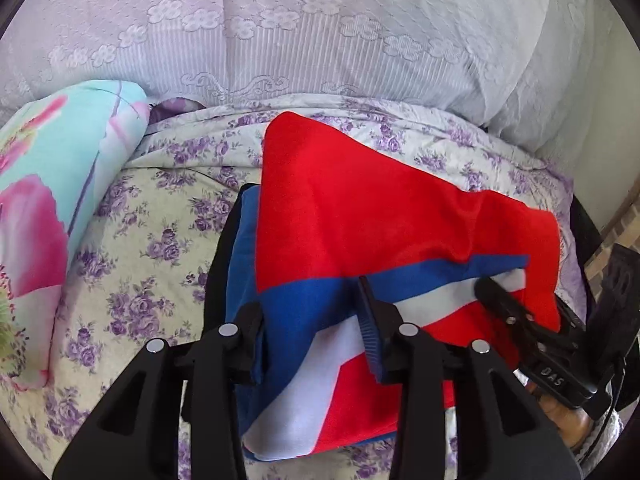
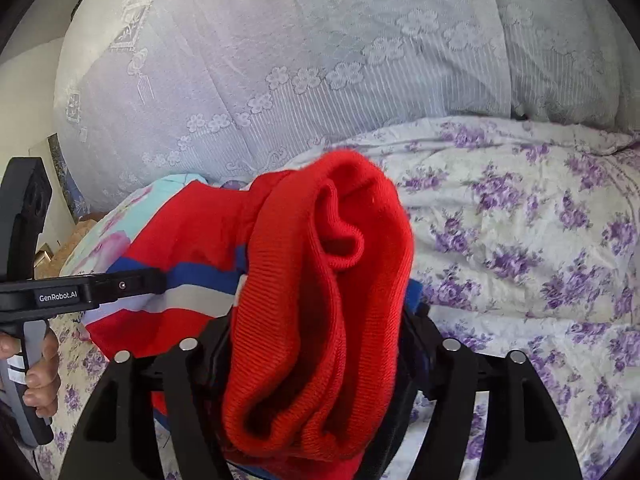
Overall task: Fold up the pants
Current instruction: 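Lower the red pants onto the folded clothes stack and open both grippers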
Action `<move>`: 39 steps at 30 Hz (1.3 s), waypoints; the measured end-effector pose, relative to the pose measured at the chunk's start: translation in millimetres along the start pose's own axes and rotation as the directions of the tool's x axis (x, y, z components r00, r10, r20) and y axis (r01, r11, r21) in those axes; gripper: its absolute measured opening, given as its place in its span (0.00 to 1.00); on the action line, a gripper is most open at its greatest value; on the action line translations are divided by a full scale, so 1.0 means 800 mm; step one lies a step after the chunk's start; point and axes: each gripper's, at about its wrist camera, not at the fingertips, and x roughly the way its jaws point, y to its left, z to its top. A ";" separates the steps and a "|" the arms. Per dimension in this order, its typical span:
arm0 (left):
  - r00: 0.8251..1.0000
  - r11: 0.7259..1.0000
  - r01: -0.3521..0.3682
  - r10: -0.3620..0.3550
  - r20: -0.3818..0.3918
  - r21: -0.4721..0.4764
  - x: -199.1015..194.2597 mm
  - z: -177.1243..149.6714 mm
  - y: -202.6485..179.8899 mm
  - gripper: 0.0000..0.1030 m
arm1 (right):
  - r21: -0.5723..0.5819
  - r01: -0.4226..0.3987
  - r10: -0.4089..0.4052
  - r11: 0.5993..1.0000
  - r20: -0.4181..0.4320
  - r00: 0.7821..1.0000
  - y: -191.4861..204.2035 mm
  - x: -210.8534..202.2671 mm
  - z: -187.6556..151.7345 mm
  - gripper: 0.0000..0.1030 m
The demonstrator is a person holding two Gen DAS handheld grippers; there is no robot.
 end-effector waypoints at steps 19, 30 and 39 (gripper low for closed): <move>0.998 0.997 -0.056 0.056 -0.007 0.048 0.031 0.021 -0.030 0.32 | -0.133 0.067 -0.066 0.989 0.017 0.998 0.025 -0.006 0.022 0.23; 0.991 0.985 -0.127 0.122 0.054 0.114 0.037 0.008 -0.042 0.32 | -0.117 0.074 -0.077 0.990 -0.020 0.997 0.019 0.013 0.008 0.26; 0.956 0.962 -0.230 0.195 0.219 0.147 -0.121 0.002 -0.087 0.83 | -0.088 0.067 -0.053 0.994 0.151 0.987 0.062 -0.150 0.052 0.76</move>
